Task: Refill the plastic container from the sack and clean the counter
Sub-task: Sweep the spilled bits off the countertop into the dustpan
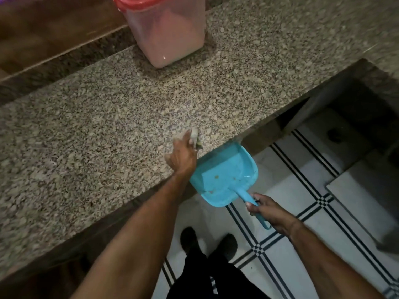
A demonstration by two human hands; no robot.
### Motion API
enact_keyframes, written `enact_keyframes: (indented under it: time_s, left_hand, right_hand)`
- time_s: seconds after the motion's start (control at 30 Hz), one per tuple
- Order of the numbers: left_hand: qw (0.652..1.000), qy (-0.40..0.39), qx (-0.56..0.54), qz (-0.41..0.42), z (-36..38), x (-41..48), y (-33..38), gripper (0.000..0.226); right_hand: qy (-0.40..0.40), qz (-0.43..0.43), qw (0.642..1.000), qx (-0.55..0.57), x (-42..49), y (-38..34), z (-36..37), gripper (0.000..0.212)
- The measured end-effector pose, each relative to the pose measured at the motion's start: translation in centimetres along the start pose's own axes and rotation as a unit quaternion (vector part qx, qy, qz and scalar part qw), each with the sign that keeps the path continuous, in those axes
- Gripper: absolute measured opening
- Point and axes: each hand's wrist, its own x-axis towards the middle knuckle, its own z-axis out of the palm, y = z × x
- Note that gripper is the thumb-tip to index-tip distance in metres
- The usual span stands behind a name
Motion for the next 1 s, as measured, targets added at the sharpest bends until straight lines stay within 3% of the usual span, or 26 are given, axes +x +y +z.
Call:
enact_keyframes:
  time_s: [0.13,0.23,0.3,0.5,0.63,0.73,0.8,0.9,1.0]
  left_hand:
    - [0.993,0.098,0.066,-0.017,-2.5,0.0,-1.6,0.046]
    - [0.974,0.120,0.054,-0.186,-4.8,-0.7,-6.4,0.033]
    - [0.960,0.121,0.063,-0.245,-4.2,-1.4,-7.7,0.046]
    - [0.988,0.099,0.073,-0.098,2.4,-0.6,2.2,0.042]
    - [0.997,-0.028,0.072,0.000,4.4,1.5,5.6,0.043]
    - [0.999,0.031,0.007,-0.008,2.0,1.6,5.5,0.039]
    - [0.993,0.094,-0.007,-0.073,0.0,1.4,3.9,0.029]
    - [0.977,0.121,0.054,-0.165,-1.2,1.7,1.3,0.037]
    - [0.990,0.107,0.048,-0.073,2.0,1.8,3.8,0.017]
  right_hand:
    - [0.003,-0.001,1.000,0.006,-0.8,0.4,-1.7,0.002]
    - [0.005,0.002,1.000,0.010,-1.2,0.8,-2.6,0.005]
    - [0.011,0.003,1.000,0.020,-1.4,0.8,-2.9,0.008]
    - [0.016,-0.006,0.999,0.042,-1.0,0.9,-3.3,0.002]
    - [0.028,-0.014,0.999,0.038,-0.6,0.5,-4.2,0.006]
    - [0.031,-0.009,0.999,0.040,-0.7,0.9,-5.2,0.011]
    - [0.041,-0.005,0.998,0.045,-1.0,1.2,-5.8,0.012]
    - [0.055,-0.003,0.997,0.058,-0.7,1.5,-6.3,0.007]
    - [0.066,0.000,0.995,0.074,0.1,1.2,-5.5,0.006]
